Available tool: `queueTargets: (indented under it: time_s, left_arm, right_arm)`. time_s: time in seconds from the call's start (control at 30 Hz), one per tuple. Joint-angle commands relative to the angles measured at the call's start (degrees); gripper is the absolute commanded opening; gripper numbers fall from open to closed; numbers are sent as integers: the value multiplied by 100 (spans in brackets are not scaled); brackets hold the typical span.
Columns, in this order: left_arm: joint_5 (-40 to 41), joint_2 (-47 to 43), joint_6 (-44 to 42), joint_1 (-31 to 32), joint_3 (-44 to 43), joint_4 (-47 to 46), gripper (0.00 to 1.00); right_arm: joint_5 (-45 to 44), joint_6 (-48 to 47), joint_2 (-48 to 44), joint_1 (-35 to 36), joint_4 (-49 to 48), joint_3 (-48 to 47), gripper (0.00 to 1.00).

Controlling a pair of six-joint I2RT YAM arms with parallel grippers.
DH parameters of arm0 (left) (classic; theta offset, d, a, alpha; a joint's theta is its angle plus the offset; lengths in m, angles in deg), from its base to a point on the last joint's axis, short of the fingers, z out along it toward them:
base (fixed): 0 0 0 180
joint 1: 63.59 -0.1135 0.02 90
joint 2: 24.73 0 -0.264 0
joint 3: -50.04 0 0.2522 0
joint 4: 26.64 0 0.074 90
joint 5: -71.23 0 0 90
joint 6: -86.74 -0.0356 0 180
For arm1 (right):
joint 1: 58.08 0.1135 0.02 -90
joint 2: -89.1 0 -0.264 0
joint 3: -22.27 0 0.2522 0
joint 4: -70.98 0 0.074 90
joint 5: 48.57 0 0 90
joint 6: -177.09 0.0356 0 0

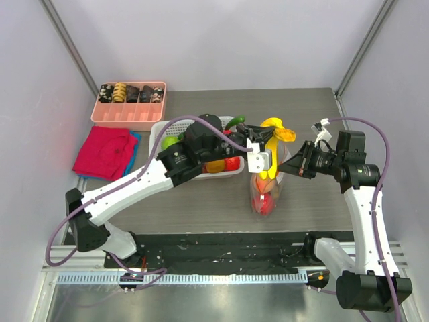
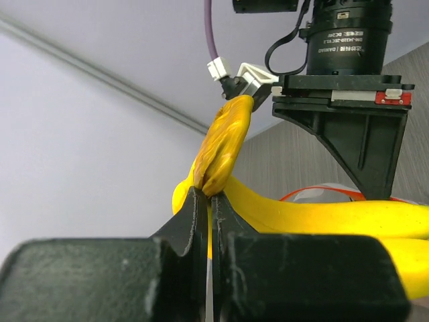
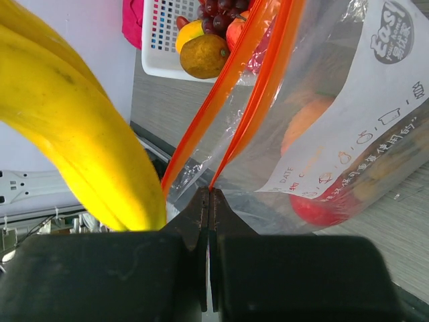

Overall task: Place the food in the zip-top bag and seal the zipper
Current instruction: Place the fake fruit in the zipper food storage bag.

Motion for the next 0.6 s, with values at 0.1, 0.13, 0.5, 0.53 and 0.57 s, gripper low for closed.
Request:
queueTargets:
  time_s: [0.1, 0.13, 0.5, 0.53, 0.57]
  left_arm:
    - [-497, -21, -1459, 22, 511, -1253, 0]
    - [-348, 67, -1547, 48, 407, -1255, 0]
    - [1191, 753, -2110, 583, 230, -1949, 0]
    - [1540, 806, -2084, 706, 195, -1941, 0]
    - [1787, 850, -2066, 794, 134, -1932, 0]
  right_arm:
    - [76, -550, -177, 16, 286, -138, 1]
    - [67, -568, -195, 16, 295, -137, 1]
    - [-274, -270, -195, 16, 234, -208, 1]
    - [-363, -148, -204, 16, 225, -208, 1]
    - [-424, -120, -213, 16, 216, -216, 1]
